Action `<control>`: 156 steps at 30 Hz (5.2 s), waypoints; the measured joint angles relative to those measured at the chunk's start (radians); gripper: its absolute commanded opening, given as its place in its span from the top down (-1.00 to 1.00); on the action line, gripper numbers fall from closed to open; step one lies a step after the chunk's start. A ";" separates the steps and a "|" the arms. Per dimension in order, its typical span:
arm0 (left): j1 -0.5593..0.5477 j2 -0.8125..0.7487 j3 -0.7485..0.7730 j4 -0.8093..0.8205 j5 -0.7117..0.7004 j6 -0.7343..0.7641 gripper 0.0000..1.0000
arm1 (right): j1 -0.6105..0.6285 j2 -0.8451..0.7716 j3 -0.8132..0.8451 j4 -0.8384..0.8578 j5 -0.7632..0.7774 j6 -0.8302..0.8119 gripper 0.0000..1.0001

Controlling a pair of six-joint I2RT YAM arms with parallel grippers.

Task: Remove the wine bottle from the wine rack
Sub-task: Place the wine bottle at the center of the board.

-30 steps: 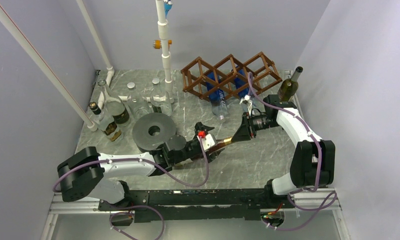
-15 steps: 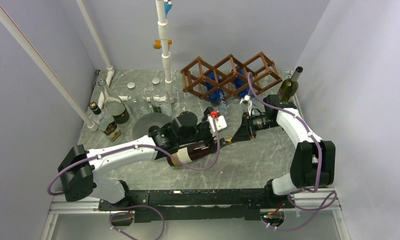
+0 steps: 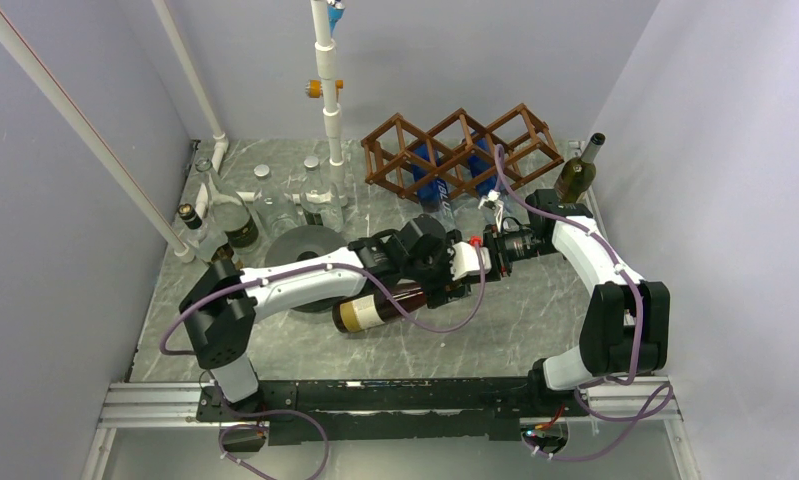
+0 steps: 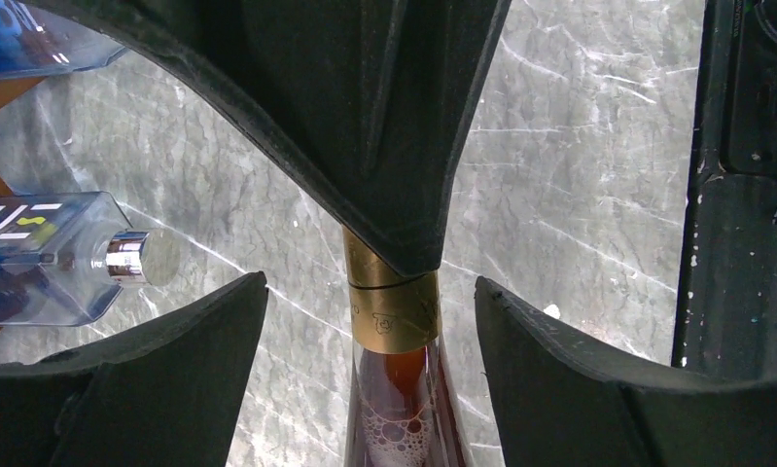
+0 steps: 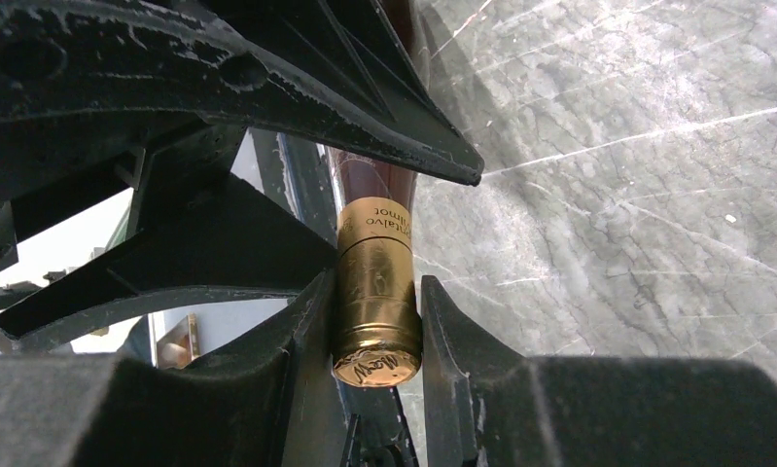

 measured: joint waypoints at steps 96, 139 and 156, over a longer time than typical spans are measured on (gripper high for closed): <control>0.306 -0.498 -0.427 0.481 -0.112 -0.468 1.00 | -0.021 -0.127 0.032 -0.085 -0.004 -0.167 -0.74; 0.509 -0.182 -0.386 0.999 -0.214 -0.306 1.00 | -0.021 -0.134 0.031 -0.086 -0.003 -0.168 -0.74; 0.522 -0.183 -0.412 1.130 -0.299 -0.299 -0.18 | -0.021 -0.134 0.031 -0.085 -0.002 -0.168 -0.74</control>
